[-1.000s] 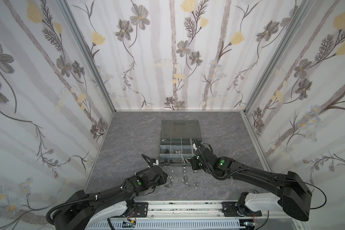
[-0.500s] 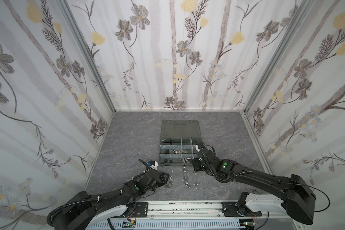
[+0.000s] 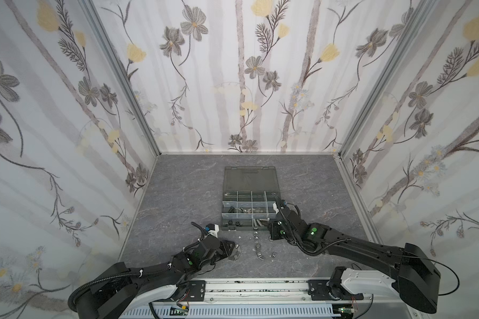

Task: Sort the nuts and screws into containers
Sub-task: 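Withdraw the right gripper while the left gripper closes on a silver wing nut, then lift the silver wing nut with the left gripper toward the box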

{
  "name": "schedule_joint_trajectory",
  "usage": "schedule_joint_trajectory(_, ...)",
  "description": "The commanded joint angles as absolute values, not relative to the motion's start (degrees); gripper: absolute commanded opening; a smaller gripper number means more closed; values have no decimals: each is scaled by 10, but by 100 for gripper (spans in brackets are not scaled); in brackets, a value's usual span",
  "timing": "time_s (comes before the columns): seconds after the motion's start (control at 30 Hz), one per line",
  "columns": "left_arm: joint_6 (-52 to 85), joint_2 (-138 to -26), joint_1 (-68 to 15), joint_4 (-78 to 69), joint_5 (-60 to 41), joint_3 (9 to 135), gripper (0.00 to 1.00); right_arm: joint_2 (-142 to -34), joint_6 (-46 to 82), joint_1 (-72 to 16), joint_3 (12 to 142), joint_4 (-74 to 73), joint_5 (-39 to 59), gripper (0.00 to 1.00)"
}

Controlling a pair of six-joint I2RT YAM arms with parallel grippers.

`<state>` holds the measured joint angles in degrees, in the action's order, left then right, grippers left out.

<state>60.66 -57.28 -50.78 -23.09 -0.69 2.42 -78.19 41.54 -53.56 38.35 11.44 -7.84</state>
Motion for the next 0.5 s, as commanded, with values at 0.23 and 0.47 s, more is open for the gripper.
schedule_joint_trajectory(0.23,618,-588,-507,-240,-11,22,26,-782,423,-535,378,81,-72,23)
schedule_joint_trajectory(0.47,616,-593,-507,-242,-13,30,25,-781,424,-536,376,83,-71,23)
